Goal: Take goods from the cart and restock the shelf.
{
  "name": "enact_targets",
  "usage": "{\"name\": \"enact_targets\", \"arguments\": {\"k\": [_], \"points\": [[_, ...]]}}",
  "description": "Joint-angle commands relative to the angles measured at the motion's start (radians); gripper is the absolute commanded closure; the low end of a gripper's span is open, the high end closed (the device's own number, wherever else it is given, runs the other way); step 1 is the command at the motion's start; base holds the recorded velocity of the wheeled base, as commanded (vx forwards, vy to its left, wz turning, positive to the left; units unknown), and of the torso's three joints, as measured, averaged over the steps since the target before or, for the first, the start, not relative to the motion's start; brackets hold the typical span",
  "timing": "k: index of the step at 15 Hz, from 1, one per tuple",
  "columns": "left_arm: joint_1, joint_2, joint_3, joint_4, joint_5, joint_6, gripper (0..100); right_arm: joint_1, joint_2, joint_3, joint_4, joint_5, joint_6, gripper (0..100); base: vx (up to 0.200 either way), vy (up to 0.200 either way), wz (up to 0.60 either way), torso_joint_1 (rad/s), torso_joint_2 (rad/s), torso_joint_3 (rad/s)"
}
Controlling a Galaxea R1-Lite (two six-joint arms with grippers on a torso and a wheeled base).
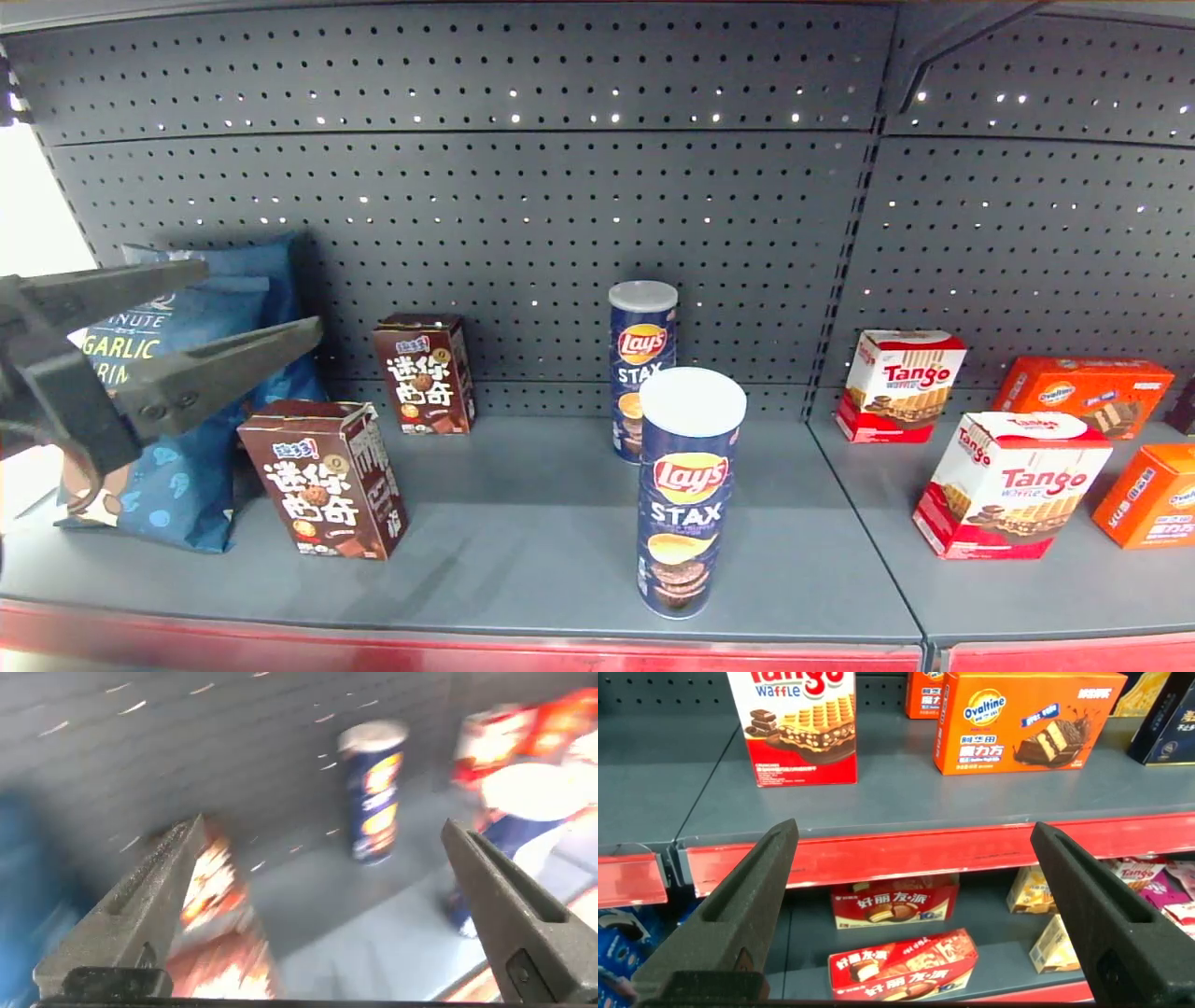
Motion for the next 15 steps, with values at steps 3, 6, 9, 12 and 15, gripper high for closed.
{"name": "enact_targets", "arguments": {"k": [3,6,9,12,15], "points": [[0.032,-0.288,0.167,0.118,0.205,-0.001,0,0.0,0.001,0.0,-0.001,0.0,0.003,0,0.0,0.0,0.0,0.0,0.0,0.0],[0.032,-0.386,0.266,0.115,0.306,-0.002,0,0.0,0.001,0.0,-0.001,0.0,0.003,0,0.0,0.0,0.0,0.0,0.0,0.0],[0.035,-0.513,0.402,0.118,0.366,-0.045,0,0.0,0.001,0.0,-0.001,0.028,-0.004,0,0.0,0.0,0.0,0.0,0.0,0.0],[0.035,-0.608,0.494,0.126,0.404,-0.045,0,0.0,0.001,0.0,-0.001,0.037,-0.004,0,0.0,0.0,0.0,0.0,0.0,0.0],[0.035,-0.722,0.606,0.132,0.441,-0.047,0,0.0,0.001,0.0,-0.001,0.062,-0.004,0,0.0,0.0,0.0,0.0,0.0,0.0]]}}
